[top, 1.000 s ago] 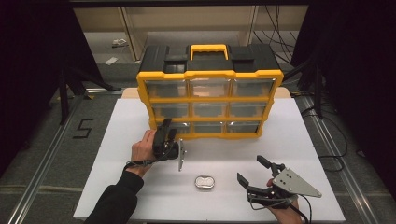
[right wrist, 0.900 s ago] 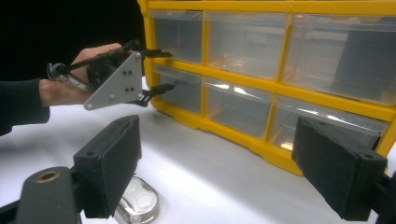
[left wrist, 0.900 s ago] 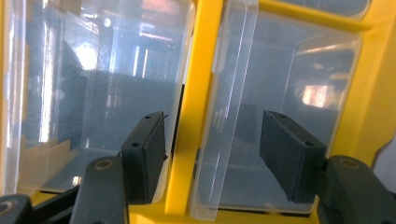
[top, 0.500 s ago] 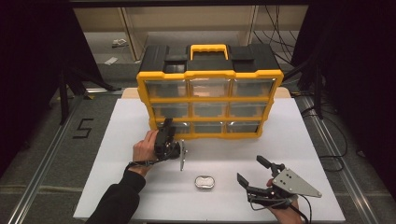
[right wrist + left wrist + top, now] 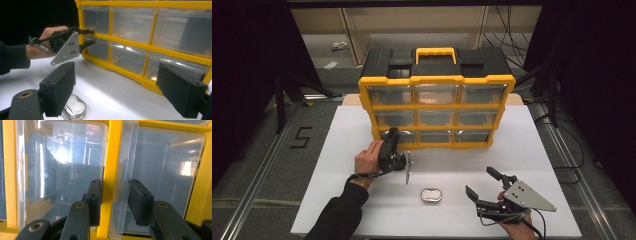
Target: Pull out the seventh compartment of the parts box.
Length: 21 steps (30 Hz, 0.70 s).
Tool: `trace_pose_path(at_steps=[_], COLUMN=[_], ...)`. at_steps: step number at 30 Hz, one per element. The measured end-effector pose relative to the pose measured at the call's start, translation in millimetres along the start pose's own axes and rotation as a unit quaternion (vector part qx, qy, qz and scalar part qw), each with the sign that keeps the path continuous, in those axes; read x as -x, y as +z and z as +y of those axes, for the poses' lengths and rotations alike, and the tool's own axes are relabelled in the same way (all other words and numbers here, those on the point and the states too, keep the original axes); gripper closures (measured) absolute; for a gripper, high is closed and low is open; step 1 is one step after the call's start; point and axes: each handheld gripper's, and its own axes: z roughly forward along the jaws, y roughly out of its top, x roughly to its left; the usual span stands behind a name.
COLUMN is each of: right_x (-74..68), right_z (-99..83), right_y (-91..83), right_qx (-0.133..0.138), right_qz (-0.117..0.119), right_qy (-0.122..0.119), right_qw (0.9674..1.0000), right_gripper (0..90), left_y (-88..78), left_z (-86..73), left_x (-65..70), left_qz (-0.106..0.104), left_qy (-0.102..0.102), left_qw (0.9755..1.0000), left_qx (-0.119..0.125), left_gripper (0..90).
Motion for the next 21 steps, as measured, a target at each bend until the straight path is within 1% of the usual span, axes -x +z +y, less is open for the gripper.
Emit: trace_pose_path(at_steps=[2, 5, 7, 8, 9, 11, 12, 13, 15, 17, 18, 20, 21], right_x=[-0.1, -0.2, -0.2, -0.2, -0.2, -0.2, -0.2, -0.2, -0.3, -0.3, -0.2, -0.3, -0.5], right_z=[0.0, 0.0, 0.0, 0.0, 0.0, 0.0, 0.0, -0.1, -0.1, 0.0, 0.0, 0.0, 0.0], right_y=[0.1, 0.1, 0.0, 0.0, 0.0, 0.2, 0.2, 0.3, 0.2, 0.2, 0.2, 0.0, -0.1], right_qx=[0.0, 0.001, 0.0, 0.001, 0.001, 0.002, 0.002, 0.002, 0.002, 0.002, 0.002, 0.002, 0.001], right_qz=[0.0, 0.001, 0.001, 0.001, 0.001, 0.001, 0.001, 0.001, 0.001, 0.001, 0.001, 0.001, 0.001], right_qy=[0.001, 0.0, 0.0, 0.0, 0.0, 0.0, 0.0, 0.0, 0.0, 0.0, 0.0, 0.0, 0.001], right_qw=[1.0, 1.0, 1.0, 1.0, 1.0, 1.0, 1.0, 1.0, 1.0, 1.0, 1.0, 1.0, 1.0], right_gripper=[16.7, 16.7, 16.7, 16.7, 16.7, 16.7, 16.8, 16.8, 16.7, 16.7, 16.7, 16.7, 16.8], left_y=[-1.1, -2.4, -3.9, -5.0, -5.7, -5.9, -5.7, -6.2, -6.9, -8.3, -8.6, -9.7, -10.5], left_z=[0.4, 0.9, 1.0, 1.2, 1.2, 0.7, 0.3, 0.1, 0.0, 0.3, -0.1, 0.0, -0.5], left_x=[0.1, -0.2, 0.1, 0.1, 0.7, 1.1, 0.8, 0.9, 1.5, 0.3, 1.5, 0.9, 2.0], left_qz=[0.001, 0.0, 0.0, -0.009, -0.007, -0.009, -0.013, -0.017, -0.02, -0.02, -0.023, -0.019, -0.02], left_qy=[0.009, 0.012, 0.018, 0.02, 0.026, 0.026, 0.023, 0.023, 0.022, 0.033, 0.027, 0.037, 0.034], left_qw=[1.0, 0.9999, 0.9998, 0.9998, 0.9996, 0.9996, 0.9996, 0.9996, 0.9995, 0.9992, 0.9993, 0.9991, 0.9992], left_qx=[-0.001, 0.0, 0.003, 0.005, 0.005, 0.005, 0.007, 0.009, 0.008, 0.007, 0.009, 0.01, 0.011], left_gripper=[64.9, 65.3, 65.9, 67.8, 71.0, 73.5, 73.5, 76.4, 77.1, 77.5, 77.7, 78.0, 78.2])
